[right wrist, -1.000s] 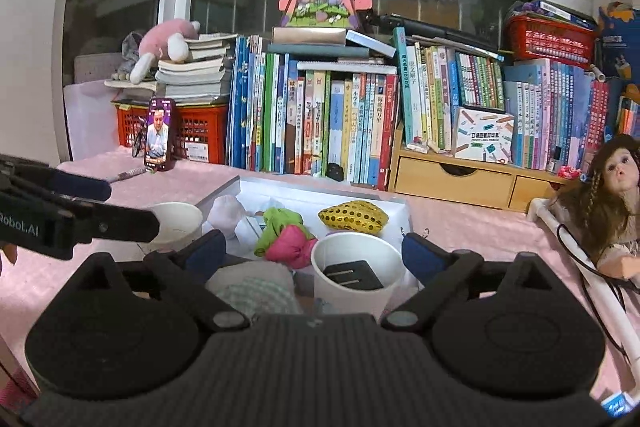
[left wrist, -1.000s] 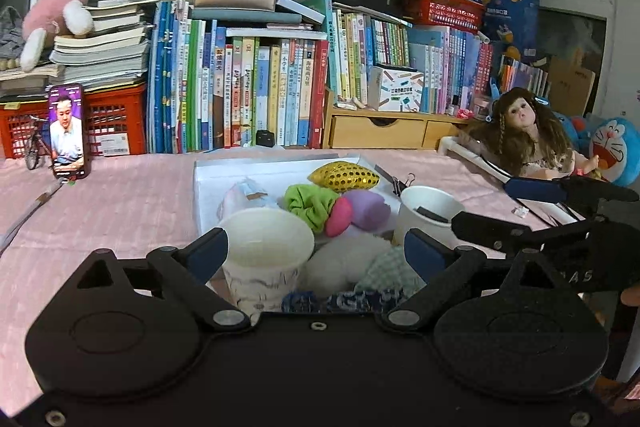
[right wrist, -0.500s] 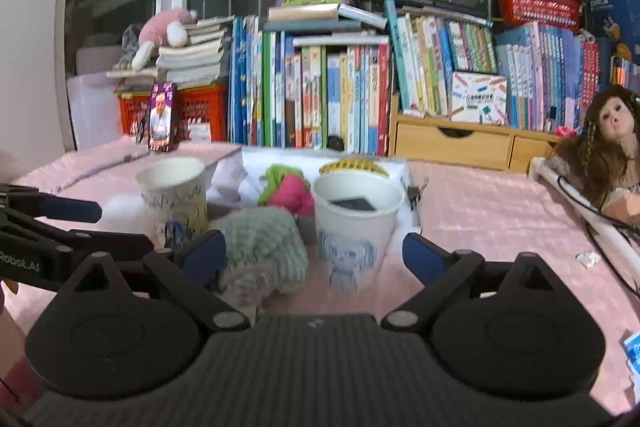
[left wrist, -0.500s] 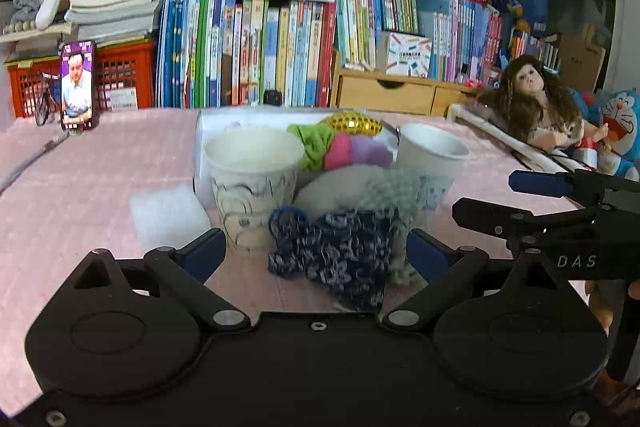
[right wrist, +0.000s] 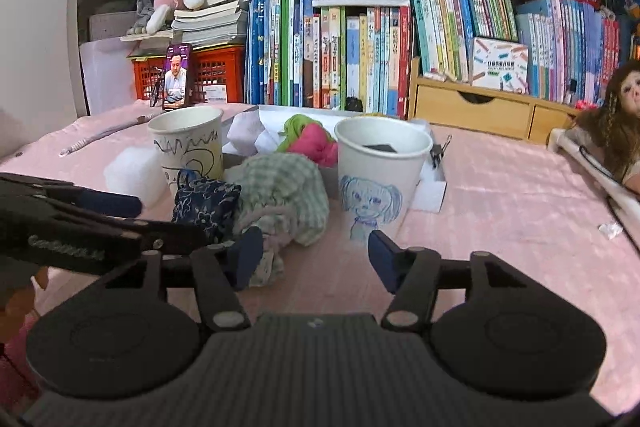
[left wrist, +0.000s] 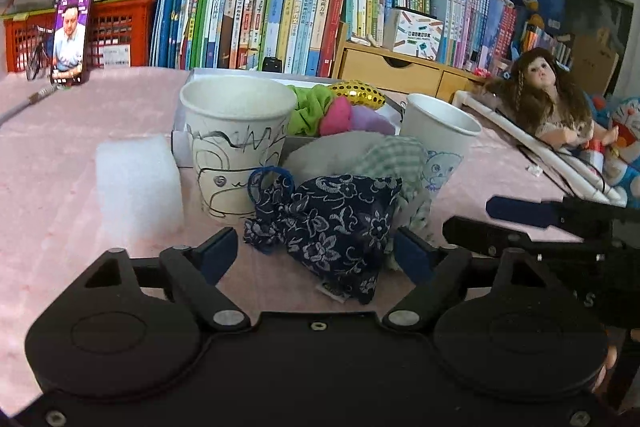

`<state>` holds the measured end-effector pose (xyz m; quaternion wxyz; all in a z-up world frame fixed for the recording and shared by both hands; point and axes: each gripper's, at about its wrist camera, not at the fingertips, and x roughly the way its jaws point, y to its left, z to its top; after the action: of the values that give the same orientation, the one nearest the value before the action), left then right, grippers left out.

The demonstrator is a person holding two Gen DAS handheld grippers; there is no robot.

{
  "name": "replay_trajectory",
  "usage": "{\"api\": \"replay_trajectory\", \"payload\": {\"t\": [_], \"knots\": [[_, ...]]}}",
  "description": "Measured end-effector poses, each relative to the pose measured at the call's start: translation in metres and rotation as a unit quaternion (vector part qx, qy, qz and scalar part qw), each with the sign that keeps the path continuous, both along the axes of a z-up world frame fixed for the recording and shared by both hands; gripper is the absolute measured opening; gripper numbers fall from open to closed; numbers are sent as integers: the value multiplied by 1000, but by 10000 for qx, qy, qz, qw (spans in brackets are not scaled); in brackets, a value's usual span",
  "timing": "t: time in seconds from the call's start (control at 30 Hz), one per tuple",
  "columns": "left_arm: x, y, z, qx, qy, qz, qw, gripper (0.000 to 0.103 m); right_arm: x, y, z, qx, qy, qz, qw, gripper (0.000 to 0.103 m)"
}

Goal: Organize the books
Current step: 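Grasp the blue floral pouch with the left tool while the right tool grasps the green checked cloth, then lift the blue floral pouch and green checked cloth off the table with both tools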

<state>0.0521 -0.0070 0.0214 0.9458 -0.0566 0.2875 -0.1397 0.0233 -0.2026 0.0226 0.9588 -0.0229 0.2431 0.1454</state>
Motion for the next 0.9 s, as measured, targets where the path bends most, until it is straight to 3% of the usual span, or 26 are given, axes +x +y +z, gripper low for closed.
{"api": "replay_trajectory", "payload": {"t": [0.1,0.27,0.43,0.73,0.8,0.87,0.9], "knots": [[5,-3,-2,-84,9,17,10000,74,0,-4,-1,89,50,-7,9999,68],[8,-9,-4,-101,51,25,9999,45,1,-4,-1,139,85,56,9999,68],[-2,-7,0,100,56,-86,9999,40,3,0,-1,272,133,157,9994,68],[-30,19,7,380,118,-183,9990,47,18,19,-5,381,179,232,9988,70],[-34,20,9,453,42,-152,9989,53,24,24,-7,382,197,190,9989,73],[-38,20,9,512,-81,-86,9986,71,30,29,-9,344,215,134,9991,79],[-37,20,9,533,-137,-74,9985,75,33,31,-10,324,228,105,9992,81]]}}
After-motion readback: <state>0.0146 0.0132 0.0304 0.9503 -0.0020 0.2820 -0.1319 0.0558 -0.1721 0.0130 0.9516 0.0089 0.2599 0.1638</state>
